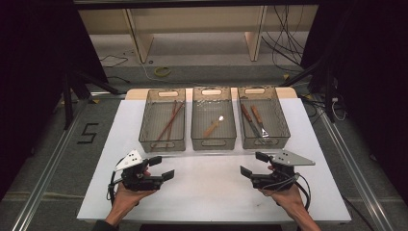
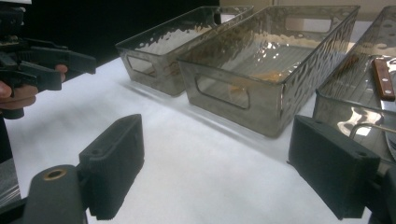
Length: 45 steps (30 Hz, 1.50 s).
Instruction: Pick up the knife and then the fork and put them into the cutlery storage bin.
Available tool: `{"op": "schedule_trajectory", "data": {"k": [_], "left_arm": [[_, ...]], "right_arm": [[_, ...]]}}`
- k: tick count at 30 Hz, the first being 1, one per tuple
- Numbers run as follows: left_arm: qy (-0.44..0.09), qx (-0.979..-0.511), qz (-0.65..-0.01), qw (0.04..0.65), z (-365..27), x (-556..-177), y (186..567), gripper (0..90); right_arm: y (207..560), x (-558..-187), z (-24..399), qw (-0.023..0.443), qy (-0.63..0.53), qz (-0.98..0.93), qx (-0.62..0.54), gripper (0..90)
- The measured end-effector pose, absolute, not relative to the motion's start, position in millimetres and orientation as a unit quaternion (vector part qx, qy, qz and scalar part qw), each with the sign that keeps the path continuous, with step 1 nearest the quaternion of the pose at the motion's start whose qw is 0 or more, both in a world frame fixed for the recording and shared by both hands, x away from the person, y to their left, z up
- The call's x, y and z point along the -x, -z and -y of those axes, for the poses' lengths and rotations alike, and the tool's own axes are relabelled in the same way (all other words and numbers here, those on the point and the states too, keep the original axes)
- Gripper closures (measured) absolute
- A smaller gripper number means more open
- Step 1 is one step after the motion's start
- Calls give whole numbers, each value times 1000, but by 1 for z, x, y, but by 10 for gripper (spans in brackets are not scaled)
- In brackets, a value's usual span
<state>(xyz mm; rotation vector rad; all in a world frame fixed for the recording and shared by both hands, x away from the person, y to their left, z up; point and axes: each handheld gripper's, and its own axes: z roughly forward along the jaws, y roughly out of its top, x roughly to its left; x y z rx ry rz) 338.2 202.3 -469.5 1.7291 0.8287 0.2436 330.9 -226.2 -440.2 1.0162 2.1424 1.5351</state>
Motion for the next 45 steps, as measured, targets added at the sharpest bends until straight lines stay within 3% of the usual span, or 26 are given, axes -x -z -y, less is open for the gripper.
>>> {"op": "schedule_trajectory", "data": {"k": [45], "left_arm": [[-98, -737, -350, 570, -201, -337, 470, 171]], "right_arm": [[456, -320, 237, 163, -524, -748, -373, 190]]}}
